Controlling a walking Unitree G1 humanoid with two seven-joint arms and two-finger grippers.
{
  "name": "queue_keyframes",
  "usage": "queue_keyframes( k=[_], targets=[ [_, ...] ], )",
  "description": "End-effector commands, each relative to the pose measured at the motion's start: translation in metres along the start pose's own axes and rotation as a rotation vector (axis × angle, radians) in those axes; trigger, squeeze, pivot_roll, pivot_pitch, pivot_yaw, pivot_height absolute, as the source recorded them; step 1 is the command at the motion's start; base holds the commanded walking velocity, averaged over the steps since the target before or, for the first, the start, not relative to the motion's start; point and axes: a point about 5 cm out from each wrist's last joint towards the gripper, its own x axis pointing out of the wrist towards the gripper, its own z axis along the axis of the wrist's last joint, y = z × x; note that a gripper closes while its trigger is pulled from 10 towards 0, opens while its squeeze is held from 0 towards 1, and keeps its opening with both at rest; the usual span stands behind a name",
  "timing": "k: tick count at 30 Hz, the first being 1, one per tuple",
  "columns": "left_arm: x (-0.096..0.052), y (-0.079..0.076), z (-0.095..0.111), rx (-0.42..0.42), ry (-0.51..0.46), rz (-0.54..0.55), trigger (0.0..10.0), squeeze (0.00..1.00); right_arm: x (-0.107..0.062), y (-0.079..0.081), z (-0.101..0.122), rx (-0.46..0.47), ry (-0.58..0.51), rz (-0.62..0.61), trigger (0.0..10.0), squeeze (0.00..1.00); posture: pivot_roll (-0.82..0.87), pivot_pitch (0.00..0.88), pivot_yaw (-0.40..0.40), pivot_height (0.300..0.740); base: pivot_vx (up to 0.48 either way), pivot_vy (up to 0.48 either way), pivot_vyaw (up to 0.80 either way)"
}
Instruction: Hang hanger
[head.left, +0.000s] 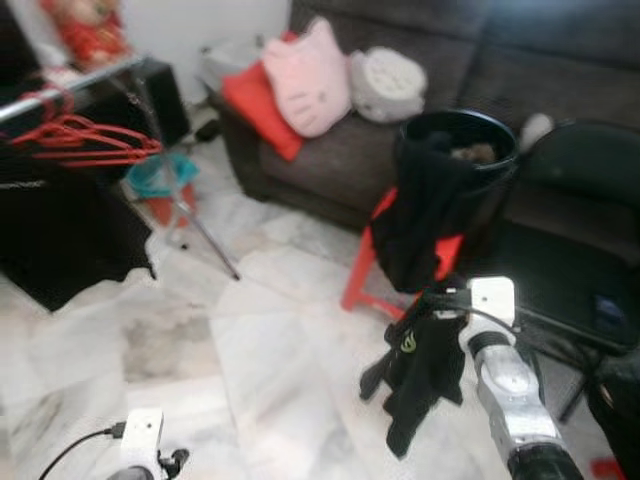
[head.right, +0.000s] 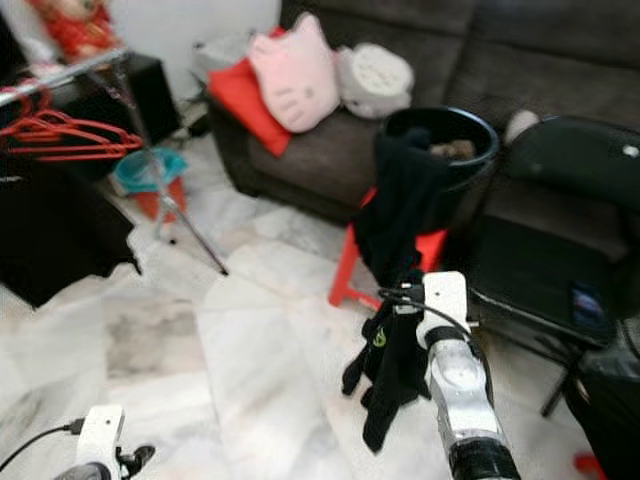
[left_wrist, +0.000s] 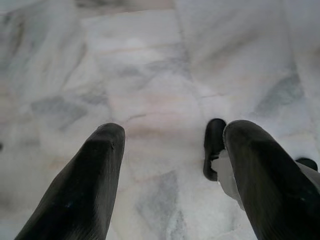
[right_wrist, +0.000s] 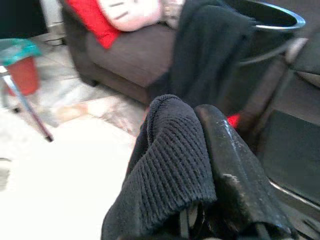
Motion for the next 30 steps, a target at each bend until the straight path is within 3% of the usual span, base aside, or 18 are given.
queue_keyframes(
  k=[1,21,30],
  targets=[
    [-0.0012,0.0007,-0.0068,-0.005,0.022,0.002,10.0,0.0,0.0019,-0.0051,0.0099,-0.003,-0.044,-0.012,10.0,0.0,0.05,0.0,-0.022,0.74,0.0,0.0,0.8],
    [-0.0008,-0.0008,-0.0067,-0.011,0.023,0.001,10.0,0.0,0.0071,0.0015,0.0147,0.008,-0.052,-0.001,10.0,0.0,0.04,0.0,-0.018,0.74,0.0,0.0,0.8],
    [-0.0006,-0.0015,-0.0059,-0.009,0.021,-0.002,10.0,0.0,0.0077,-0.0029,0.015,0.004,-0.052,-0.011,10.0,0.0,0.05,0.0,-0.024,0.74,0.0,0.0,0.78]
  ],
)
